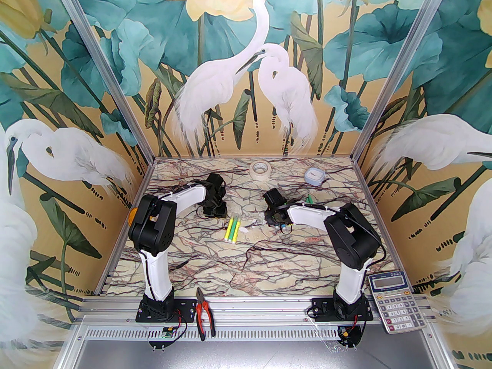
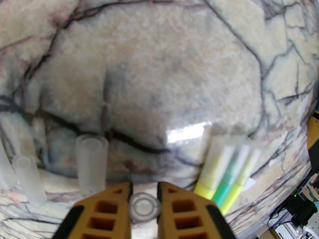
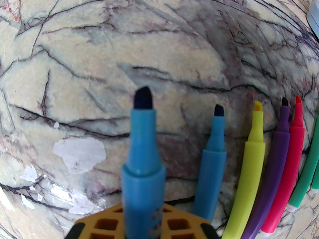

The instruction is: Open the pen caps

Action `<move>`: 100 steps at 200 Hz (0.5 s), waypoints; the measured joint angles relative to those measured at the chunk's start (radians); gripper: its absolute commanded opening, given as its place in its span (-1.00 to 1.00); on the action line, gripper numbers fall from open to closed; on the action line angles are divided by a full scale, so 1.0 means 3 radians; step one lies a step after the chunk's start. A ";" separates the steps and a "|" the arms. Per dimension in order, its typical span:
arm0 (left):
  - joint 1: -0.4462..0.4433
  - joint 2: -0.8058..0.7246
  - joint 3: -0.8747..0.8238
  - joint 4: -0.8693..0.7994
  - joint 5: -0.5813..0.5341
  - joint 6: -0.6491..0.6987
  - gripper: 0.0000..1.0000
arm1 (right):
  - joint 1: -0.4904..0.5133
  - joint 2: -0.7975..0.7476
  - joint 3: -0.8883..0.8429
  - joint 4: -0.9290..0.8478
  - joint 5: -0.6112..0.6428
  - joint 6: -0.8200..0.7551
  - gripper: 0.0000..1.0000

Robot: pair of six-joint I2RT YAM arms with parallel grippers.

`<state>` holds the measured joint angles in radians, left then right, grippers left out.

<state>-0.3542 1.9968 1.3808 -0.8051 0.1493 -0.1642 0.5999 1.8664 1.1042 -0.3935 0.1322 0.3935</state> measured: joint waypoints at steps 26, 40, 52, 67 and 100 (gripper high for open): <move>-0.0001 0.0004 0.0008 -0.0031 -0.0066 0.0000 -0.43 | 0.0000 0.0000 0.0001 -0.0004 0.0011 0.0000 -0.89; -0.0001 0.0004 0.0009 -0.0037 -0.0090 0.0000 -0.39 | 0.0000 0.0000 0.0001 -0.0023 0.0014 0.0000 -0.84; -0.0001 0.0004 0.0013 -0.0041 -0.0109 0.0000 -0.37 | 0.0000 0.0000 0.0001 -0.0045 0.0028 0.0000 -0.82; -0.0001 0.0004 0.0017 -0.0060 -0.0136 0.0001 -0.35 | 0.0000 0.0000 0.0006 -0.0072 0.0057 0.0000 -0.78; -0.0001 0.0004 0.0017 -0.0061 -0.0148 0.0000 -0.27 | 0.0000 0.0000 0.0043 -0.0121 0.0125 0.0000 -0.62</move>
<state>-0.3546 1.9980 1.3857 -0.8234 0.1051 -0.1642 0.5999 1.8664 1.1172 -0.4297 0.1696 0.3935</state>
